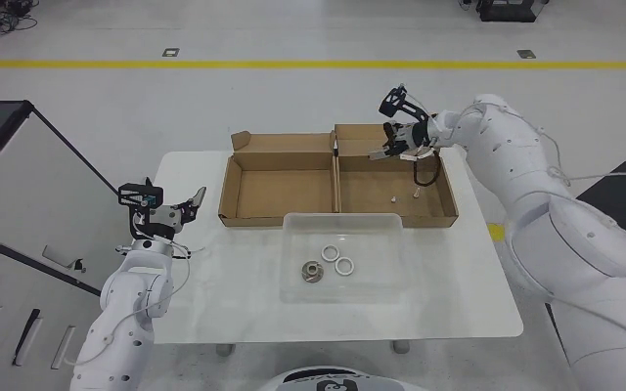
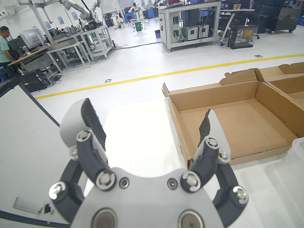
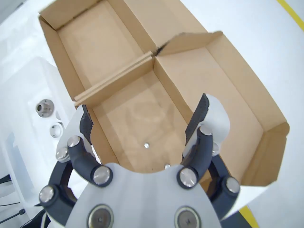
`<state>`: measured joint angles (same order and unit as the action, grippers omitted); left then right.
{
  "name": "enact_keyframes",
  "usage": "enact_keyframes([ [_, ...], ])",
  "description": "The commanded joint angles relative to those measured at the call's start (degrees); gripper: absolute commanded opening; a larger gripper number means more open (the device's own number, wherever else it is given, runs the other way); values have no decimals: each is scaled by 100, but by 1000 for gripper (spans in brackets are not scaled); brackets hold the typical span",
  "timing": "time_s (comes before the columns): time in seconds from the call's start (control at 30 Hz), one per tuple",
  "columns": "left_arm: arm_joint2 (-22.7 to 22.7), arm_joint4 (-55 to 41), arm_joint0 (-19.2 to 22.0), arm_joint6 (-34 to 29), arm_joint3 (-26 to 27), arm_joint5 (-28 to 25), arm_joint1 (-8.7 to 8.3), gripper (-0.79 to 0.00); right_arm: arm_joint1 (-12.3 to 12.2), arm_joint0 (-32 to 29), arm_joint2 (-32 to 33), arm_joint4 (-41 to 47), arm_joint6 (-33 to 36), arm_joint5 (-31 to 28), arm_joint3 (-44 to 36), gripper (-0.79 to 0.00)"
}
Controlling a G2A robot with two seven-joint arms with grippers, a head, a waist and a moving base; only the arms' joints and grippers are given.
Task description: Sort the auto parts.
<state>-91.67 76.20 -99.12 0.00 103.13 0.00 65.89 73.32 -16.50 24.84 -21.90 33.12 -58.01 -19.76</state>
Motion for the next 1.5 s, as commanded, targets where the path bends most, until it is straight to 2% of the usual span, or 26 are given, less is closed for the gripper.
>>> enact_keyframes([
  [0.0,0,0,0,0,0,0,0,0,-267,-132,140,338,160,1,-648,0],
  [0.13,0,0,0,0,0,0,0,0,-989,-600,625,1082,652,1,-2049,0],
  [0.27,0,0,0,0,0,0,0,0,-1806,-1369,1419,1776,1315,1,-3570,0],
  [0.43,0,0,0,0,0,0,0,0,-2734,-2616,2400,2205,1316,1,-5169,0],
  [0.57,0,0,0,0,0,0,0,0,-3325,-3506,3043,2720,1317,1,-6023,0],
  [0.73,0,0,0,0,0,0,0,0,-3889,-4361,3708,3500,1317,1,-6628,0],
  [0.9,0,0,0,0,0,0,0,0,-4299,-4944,4189,4067,1317,1,-6933,0],
  [1.07,0,0,0,0,0,0,0,0,-4590,-5304,4462,4420,1318,1,-7079,0],
  [1.47,0,0,0,0,0,0,0,0,-4590,-5304,4462,4420,1318,1,-7079,0],
])
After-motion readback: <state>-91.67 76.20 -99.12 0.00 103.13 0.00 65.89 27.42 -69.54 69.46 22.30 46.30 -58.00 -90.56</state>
